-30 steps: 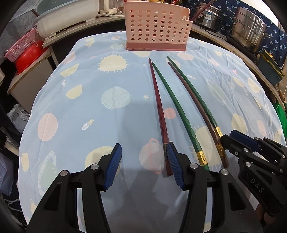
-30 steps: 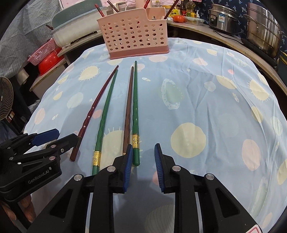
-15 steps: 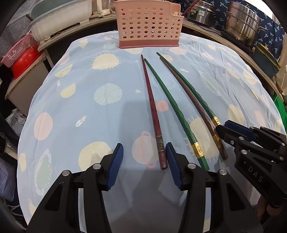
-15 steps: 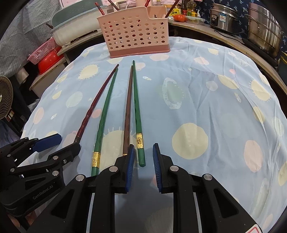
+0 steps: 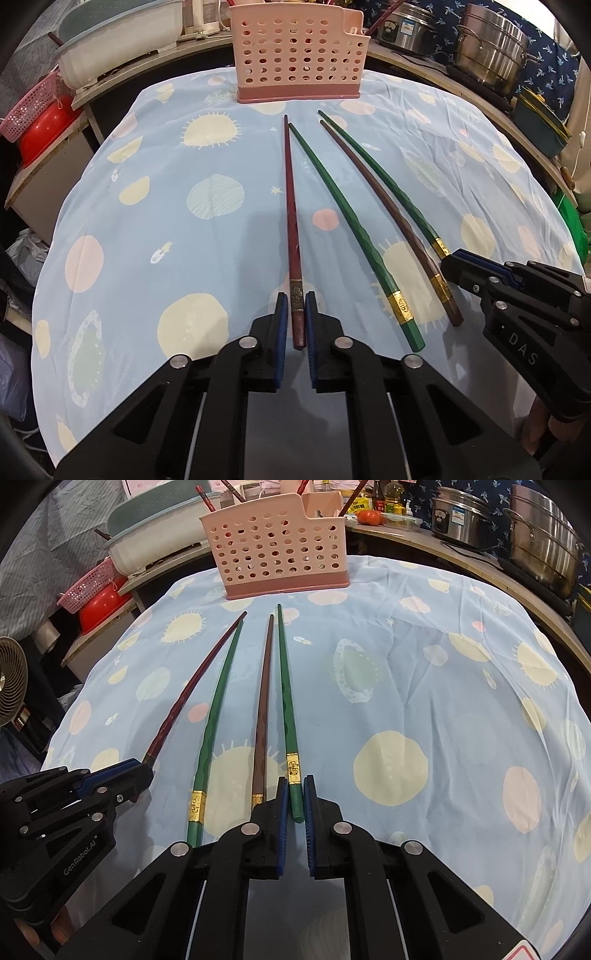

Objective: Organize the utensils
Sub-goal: 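Lift the dark red chopstick with the left tool while the right tool carries the green chopstick to the basket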

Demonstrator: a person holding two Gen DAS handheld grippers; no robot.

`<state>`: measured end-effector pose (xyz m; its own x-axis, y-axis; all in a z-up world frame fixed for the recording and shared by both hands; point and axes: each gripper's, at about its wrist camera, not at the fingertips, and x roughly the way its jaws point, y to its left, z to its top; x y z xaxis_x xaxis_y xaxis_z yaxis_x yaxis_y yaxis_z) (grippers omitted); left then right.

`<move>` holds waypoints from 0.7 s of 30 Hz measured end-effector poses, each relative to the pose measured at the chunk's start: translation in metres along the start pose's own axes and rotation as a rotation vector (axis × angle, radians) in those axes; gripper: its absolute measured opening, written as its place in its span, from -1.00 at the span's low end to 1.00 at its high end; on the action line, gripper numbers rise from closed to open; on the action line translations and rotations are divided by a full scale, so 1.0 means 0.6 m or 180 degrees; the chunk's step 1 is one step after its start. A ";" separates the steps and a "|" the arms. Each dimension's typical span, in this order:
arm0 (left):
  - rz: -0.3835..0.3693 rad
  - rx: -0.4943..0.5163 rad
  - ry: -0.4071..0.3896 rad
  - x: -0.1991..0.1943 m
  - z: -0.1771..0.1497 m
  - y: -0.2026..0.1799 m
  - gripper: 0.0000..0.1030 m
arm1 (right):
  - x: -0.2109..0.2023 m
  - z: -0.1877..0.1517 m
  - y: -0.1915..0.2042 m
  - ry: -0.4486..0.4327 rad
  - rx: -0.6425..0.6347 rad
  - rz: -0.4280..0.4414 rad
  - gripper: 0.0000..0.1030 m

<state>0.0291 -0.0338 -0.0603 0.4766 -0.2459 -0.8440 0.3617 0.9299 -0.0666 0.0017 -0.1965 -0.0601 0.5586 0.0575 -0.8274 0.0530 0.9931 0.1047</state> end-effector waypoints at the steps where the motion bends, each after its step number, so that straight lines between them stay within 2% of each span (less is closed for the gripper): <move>1: -0.0009 -0.0008 0.0002 0.000 0.000 0.000 -0.86 | 0.000 0.000 0.000 0.0001 0.0004 0.0005 -0.86; 12: -0.0084 -0.0112 0.0023 -0.008 -0.002 0.011 -0.86 | -0.018 0.002 -0.006 -0.0052 0.0043 0.0055 -0.86; 21: -0.0148 -0.0188 -0.0100 -0.042 0.009 0.021 -0.87 | -0.044 0.011 -0.010 -0.0141 0.0107 0.0153 -0.87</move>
<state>0.0259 -0.0176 -0.0373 0.4857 -0.2969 -0.8222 0.3367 0.9315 -0.1375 -0.0082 -0.2046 -0.0352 0.5972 0.0998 -0.7959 0.0524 0.9853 0.1628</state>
